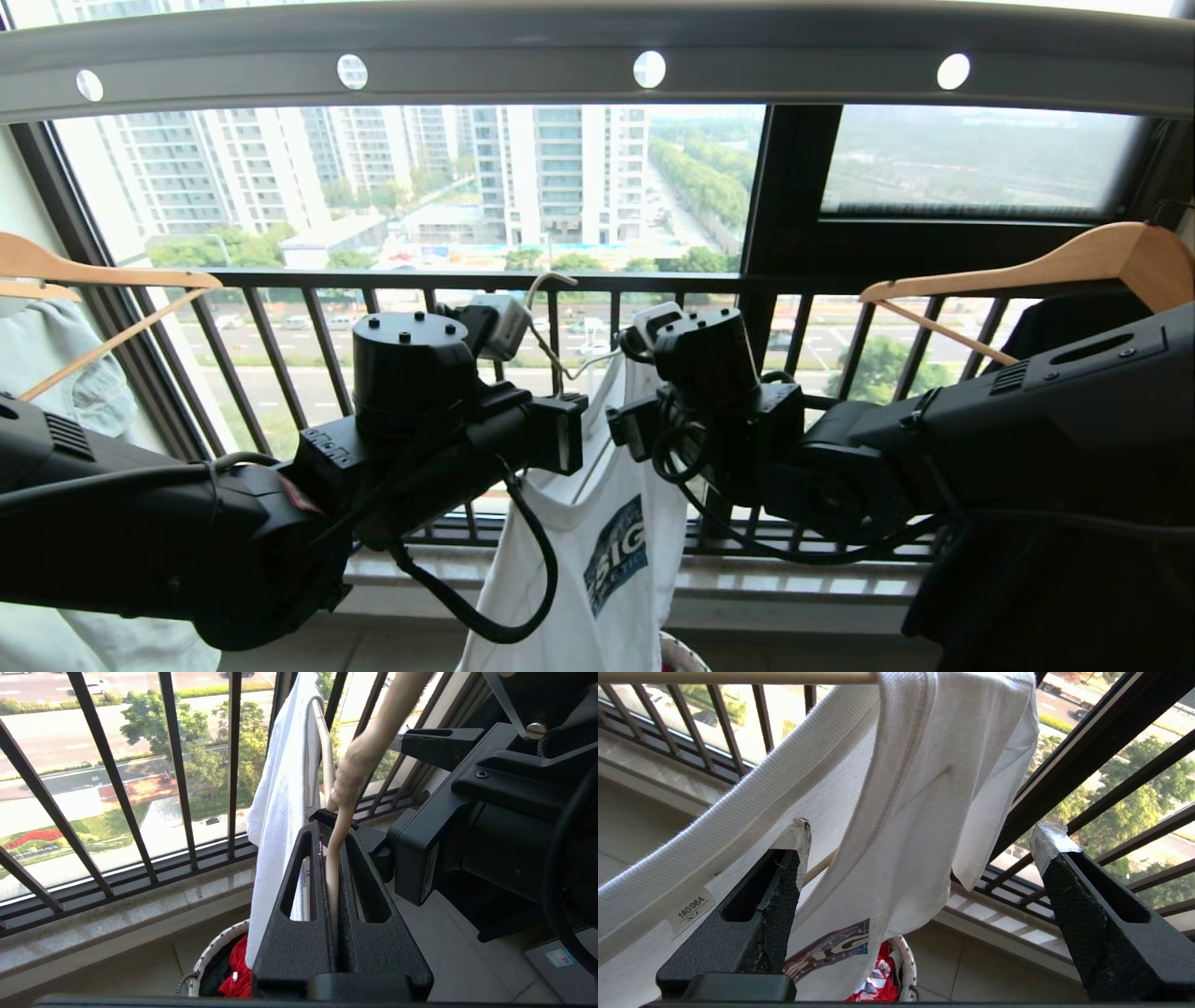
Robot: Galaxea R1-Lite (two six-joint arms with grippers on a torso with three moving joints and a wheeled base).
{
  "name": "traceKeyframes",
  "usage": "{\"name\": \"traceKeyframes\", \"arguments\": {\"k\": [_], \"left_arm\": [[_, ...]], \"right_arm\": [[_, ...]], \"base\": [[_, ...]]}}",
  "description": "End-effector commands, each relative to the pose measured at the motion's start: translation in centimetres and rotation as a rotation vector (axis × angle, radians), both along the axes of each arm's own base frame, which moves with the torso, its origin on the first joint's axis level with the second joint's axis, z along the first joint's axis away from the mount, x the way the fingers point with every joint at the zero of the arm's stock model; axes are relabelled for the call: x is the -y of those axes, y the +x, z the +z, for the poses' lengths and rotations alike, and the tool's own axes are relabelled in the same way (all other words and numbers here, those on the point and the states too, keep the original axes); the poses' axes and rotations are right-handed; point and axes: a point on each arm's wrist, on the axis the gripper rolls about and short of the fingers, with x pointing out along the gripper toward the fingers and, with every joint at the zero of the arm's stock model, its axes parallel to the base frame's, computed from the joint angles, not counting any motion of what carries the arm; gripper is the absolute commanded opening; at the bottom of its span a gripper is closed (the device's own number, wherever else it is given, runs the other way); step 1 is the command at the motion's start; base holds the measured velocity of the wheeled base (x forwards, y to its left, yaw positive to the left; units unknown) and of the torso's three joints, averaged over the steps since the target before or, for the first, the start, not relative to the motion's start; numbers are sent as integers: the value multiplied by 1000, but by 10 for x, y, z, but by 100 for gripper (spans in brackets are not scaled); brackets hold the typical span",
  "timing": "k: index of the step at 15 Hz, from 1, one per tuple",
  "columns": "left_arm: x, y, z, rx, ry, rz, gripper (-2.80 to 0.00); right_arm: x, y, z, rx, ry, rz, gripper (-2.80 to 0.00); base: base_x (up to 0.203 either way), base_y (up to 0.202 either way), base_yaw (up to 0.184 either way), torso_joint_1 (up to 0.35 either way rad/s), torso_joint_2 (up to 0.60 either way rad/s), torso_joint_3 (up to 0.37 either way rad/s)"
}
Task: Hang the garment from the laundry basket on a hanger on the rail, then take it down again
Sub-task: Take the clothes off the clothes rack
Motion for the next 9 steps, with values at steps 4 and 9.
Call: {"name": "traceKeyframes", "arguments": {"k": [4, 9], "left_arm": [[0, -1, 3, 8, -9, -2, -280], [1, -4, 3, 9, -9, -9, -280]], "right_arm": [[5, 16, -1, 21, 1, -62, 0], [0, 33, -4, 148, 52, -118, 0]], "base": [[0, 0, 0, 0, 0, 0], [0, 0, 0, 0, 0, 0]]}}
